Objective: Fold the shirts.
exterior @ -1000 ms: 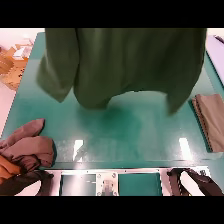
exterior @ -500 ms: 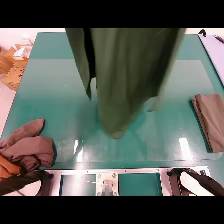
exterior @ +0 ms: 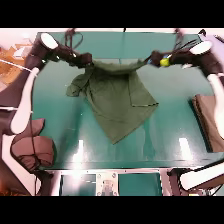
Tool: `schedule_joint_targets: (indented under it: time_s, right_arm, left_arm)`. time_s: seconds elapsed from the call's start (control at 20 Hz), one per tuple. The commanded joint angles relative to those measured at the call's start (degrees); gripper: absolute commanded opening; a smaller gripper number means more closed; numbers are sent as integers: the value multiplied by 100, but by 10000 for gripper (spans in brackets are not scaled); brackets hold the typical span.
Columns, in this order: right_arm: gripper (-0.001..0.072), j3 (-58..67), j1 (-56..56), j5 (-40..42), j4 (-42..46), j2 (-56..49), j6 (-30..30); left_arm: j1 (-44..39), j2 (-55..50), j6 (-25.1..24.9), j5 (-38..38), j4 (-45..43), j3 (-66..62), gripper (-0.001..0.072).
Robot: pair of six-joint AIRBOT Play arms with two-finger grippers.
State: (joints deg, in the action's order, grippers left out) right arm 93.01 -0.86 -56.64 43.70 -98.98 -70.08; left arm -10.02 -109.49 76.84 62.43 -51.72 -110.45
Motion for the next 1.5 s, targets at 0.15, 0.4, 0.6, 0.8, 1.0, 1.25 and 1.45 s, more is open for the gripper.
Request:
schedule_joint_targets:
  time_s: [0.15,0.4,0.6,0.8,1.0,1.25,1.45]
  right_arm:
    - [399,236,-216,-481,-13,-651,-363]
    - [313,15,-1504,-2365,-11,214,-673]
    - [285,-2367,-1631,-2518,177,1552,-713]
    - [288,-5536,-1375,-2017,133,3154,-984]
    - [413,-7659,-170,-660,-977,4035,-1143]
    - [427,-7812,2131,1574,-2553,3661,-1067]
    - [359,-7027,2990,2614,-3021,2964,-1036]
  left_arm:
    - [262,-503,-66,391,-68,-487,617]
    - [1180,-138,-61,1543,-192,-846,617]
    - [1749,-33,-15,1980,-168,-839,617]
    - [1860,-33,-37,2192,-192,-839,617]
    - [1836,-33,-35,2177,-175,-839,617]
    - [1836,-33,-20,2216,-140,-839,617]
    - [1836,-33,-15,2227,-140,-839,617]
